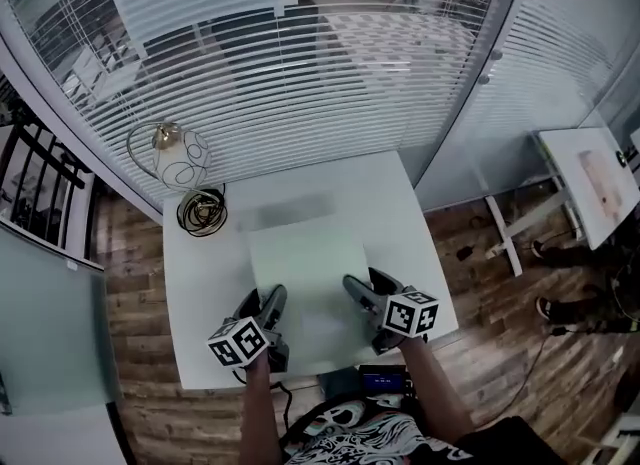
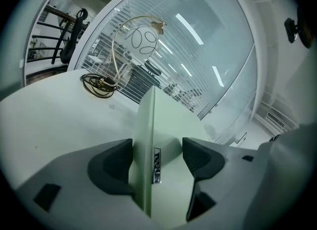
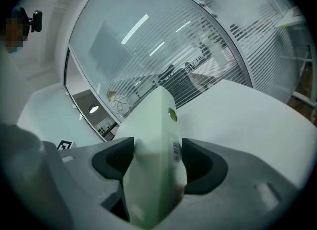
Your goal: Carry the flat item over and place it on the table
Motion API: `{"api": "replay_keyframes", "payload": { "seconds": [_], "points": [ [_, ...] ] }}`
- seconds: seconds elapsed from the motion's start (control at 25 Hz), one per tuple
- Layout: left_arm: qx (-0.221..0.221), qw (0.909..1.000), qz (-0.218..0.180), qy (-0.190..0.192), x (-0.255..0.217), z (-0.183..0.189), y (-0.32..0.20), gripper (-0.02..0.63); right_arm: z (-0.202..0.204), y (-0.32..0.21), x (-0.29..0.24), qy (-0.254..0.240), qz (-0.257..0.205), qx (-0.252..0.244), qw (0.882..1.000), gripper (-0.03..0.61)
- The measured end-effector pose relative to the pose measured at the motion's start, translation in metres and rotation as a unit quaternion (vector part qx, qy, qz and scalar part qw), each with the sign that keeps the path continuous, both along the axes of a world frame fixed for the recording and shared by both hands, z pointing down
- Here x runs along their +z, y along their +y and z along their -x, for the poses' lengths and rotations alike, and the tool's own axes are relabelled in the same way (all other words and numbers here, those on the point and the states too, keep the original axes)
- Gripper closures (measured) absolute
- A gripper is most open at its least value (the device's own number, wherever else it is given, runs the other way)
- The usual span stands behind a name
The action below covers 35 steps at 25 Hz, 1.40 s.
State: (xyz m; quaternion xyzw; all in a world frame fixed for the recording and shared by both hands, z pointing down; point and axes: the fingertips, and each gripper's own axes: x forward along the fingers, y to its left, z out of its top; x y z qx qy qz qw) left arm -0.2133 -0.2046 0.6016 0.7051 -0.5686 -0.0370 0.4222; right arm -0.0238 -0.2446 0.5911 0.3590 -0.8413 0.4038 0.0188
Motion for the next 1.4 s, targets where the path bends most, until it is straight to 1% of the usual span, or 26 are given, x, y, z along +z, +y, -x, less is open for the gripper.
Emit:
{"api": "replay_keyframes", "payload": {
  "seconds": [0.36,0.56,0.96,1.2,1.4],
  "points": [
    [-0.001,0.9997,0.026,0.006,0.023,0.000,-0.005,0.316,0.002,-0.006,0.024,0.003,0.026,-0.003,1.000,0.290],
    [-0.006,0.9993,0.034,0.015,0.033,0.000,-0.006,0.316,0.002,-0.008,0.037,0.003,0.036,-0.005,0.999,0.290],
    [-0.002,0.9983,0.055,0.018,0.048,0.002,-0.016,0.316,0.002,-0.018,0.060,0.002,0.067,-0.002,0.998,0.290],
    [-0.003,0.9980,0.063,0.008,0.052,0.004,-0.018,0.316,0.005,-0.022,0.066,0.013,0.081,-0.008,0.997,0.290],
    [-0.007,0.9970,0.076,-0.005,0.057,0.004,-0.018,0.316,0.006,-0.024,0.068,0.030,0.083,-0.013,0.996,0.290]
  ]
}}
